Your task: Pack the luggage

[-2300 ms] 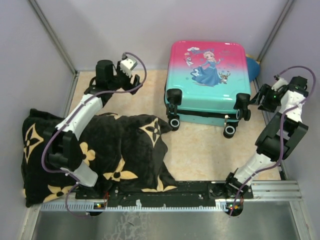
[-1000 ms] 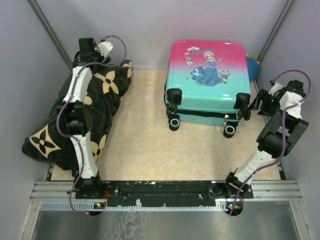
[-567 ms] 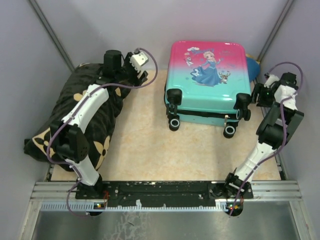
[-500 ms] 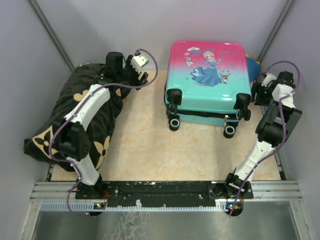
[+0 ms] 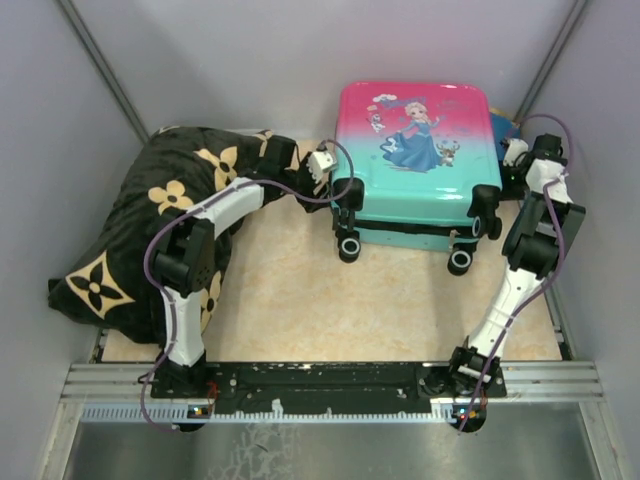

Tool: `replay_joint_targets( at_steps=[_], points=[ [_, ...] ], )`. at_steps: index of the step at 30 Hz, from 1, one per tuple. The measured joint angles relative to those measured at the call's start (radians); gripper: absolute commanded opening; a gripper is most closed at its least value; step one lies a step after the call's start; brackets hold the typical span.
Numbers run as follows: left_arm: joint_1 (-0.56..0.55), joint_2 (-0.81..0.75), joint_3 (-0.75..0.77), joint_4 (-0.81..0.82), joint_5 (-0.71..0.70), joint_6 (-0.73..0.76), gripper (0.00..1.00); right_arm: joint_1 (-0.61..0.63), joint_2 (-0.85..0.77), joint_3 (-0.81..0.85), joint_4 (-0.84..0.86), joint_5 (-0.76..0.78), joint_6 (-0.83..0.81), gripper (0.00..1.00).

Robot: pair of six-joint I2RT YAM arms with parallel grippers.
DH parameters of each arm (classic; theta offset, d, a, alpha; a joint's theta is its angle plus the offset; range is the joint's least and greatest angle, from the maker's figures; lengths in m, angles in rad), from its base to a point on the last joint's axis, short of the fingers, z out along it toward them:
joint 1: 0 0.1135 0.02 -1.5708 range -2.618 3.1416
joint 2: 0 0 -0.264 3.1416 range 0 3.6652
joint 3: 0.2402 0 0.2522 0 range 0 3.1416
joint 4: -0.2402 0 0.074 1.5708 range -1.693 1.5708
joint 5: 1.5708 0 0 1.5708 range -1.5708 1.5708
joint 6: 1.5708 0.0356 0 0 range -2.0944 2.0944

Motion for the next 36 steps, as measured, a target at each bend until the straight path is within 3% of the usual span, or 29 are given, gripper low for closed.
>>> replay_joint_targets(
  at_steps=[3,8,10,17,23,28,33,36],
  points=[
    [-0.008,-0.024,-0.061,0.044,0.026,0.048,0.78,0.015,0.021,0.034,0.008,0.006,-0.016,0.55],
    [-0.029,-0.19,-0.329,0.134,0.114,0.144,0.78,0.082,0.048,0.066,0.071,0.012,-0.021,0.56],
    [-0.039,-0.232,-0.37,0.122,0.099,0.175,0.78,0.122,0.063,0.084,0.101,0.016,-0.021,0.57],
    [-0.02,-0.32,-0.448,0.058,0.066,0.211,0.78,0.23,0.161,0.253,0.176,0.06,-0.013,0.68],
    [-0.024,-0.328,-0.455,0.055,0.055,0.22,0.8,0.195,0.159,0.309,0.153,0.027,0.026,0.8],
    [-0.034,-0.341,-0.469,0.066,0.028,0.195,0.83,0.068,-0.061,0.022,0.126,-0.092,0.101,0.86],
    [-0.044,-0.374,-0.518,0.105,0.014,0.159,0.86,-0.073,-0.489,-0.427,0.165,-0.087,0.134,0.9],
    [-0.051,-0.399,-0.54,0.111,0.009,0.135,0.86,-0.061,-0.751,-0.643,0.189,-0.093,0.145,0.9]
  ],
)
